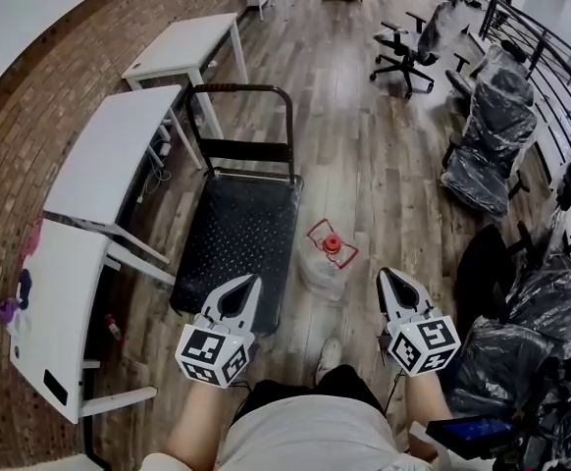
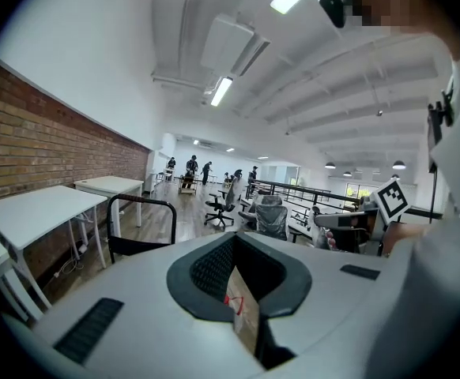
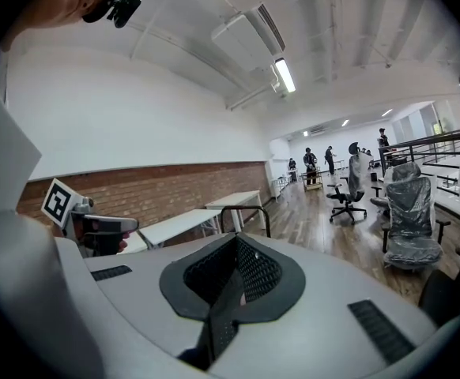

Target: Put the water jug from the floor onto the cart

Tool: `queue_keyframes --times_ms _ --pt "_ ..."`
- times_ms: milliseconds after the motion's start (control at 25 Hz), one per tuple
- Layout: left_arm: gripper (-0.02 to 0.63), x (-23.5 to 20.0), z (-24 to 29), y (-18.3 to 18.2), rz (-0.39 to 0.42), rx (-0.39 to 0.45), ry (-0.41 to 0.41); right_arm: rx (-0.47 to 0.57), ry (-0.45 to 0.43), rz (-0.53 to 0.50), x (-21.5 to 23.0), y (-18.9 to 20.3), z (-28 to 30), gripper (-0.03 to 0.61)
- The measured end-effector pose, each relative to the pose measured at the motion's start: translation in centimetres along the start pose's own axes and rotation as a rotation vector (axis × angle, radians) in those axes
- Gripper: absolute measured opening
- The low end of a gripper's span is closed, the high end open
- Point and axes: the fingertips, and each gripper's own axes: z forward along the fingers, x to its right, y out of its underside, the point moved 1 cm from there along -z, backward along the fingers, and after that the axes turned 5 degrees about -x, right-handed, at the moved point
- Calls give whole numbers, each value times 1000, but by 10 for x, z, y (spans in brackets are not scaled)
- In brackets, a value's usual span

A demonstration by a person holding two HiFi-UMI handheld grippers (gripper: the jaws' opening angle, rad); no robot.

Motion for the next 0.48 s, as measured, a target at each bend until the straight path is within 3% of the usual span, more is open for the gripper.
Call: queue_keyframes --times_ms 240,480 --pt "0 -4 33 -16 -9 6 -64 -11 -58 2 39 -16 37 2" --pt "0 -30 39 -24 -33 9 -110 -39 -110 -10 32 -22 71 2"
